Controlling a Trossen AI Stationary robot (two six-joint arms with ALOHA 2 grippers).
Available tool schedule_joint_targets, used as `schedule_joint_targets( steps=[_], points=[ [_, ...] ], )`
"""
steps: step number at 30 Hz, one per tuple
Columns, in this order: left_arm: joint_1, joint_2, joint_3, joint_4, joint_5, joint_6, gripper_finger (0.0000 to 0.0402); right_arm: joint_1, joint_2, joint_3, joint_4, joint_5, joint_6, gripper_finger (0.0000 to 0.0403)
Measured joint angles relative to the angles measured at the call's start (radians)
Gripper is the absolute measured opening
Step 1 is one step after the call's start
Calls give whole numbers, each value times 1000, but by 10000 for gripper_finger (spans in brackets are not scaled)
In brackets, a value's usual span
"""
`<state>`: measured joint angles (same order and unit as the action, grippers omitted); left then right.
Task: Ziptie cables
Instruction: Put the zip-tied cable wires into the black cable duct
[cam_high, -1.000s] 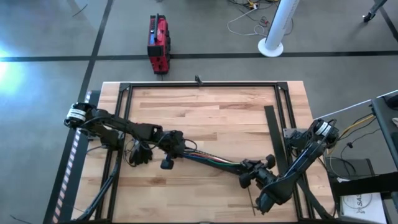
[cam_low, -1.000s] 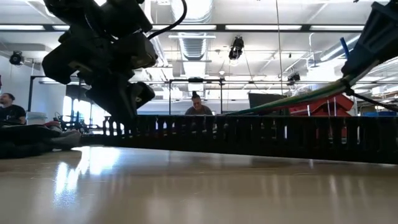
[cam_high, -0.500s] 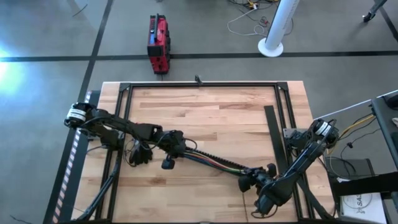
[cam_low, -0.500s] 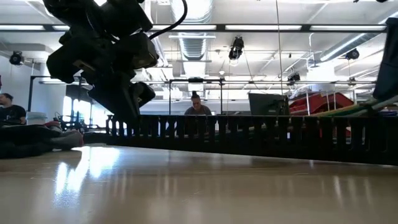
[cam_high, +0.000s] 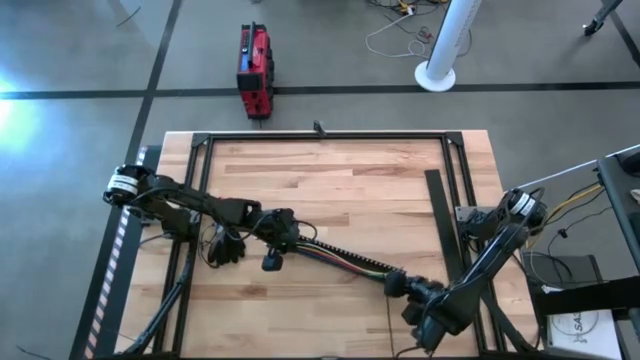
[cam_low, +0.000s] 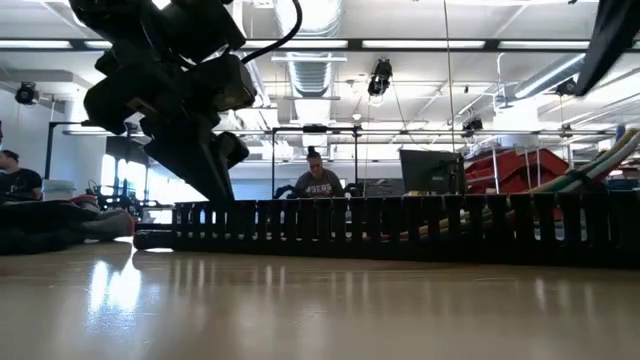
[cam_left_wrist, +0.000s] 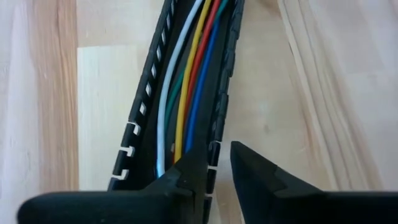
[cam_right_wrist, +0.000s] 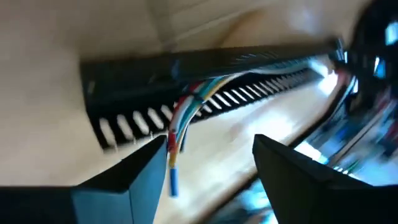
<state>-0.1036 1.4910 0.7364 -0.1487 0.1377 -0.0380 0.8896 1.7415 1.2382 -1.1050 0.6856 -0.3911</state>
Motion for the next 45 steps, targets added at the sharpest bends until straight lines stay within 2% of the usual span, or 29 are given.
schedule_joint_targets(
  steps=[4, 6, 12, 14, 18, 23, 26, 29, 33, 38, 45],
  points=[
    [0, -2, 0, -9, 1, -6, 68, 6, -1, 55, -61, -9, 366, 227],
    [0, -13, 0, -34, 0, -7, 73, 6, -1, 75, -95, -25, 598, 222],
    [0, -89, 0, -115, 1, -34, 76, 3, -19, 98, -162, -66, 1504, 207],
    [0, -124, 0, -124, 1, -47, 74, -4, -33, 96, -164, -113, 1758, 208],
    [0, -174, 0, -132, 1, -51, 67, 0, -66, 94, -155, -162, 2070, 220],
    [0, -201, -20, -157, 1, -79, 62, -4, -102, 71, -112, -222, 2233, 228],
    [-1, -201, -36, -237, -2, -87, 65, -14, -125, 35, -13, -235, 2294, 224],
    [-3, -201, -53, -347, -79, -94, 72, -34, -153, -29, 134, -189, 2314, 218],
    [-3, -201, -87, -433, -182, -114, 81, -60, -152, -131, 231, -228, 2404, 216],
    [-5, -201, -155, -387, -179, -117, 92, -77, -163, -230, 407, -212, 2477, 224],
    [-7, -206, -251, -231, -180, -108, 103, -104, -171, -323, 465, -188, 2574, 223]
  ],
)
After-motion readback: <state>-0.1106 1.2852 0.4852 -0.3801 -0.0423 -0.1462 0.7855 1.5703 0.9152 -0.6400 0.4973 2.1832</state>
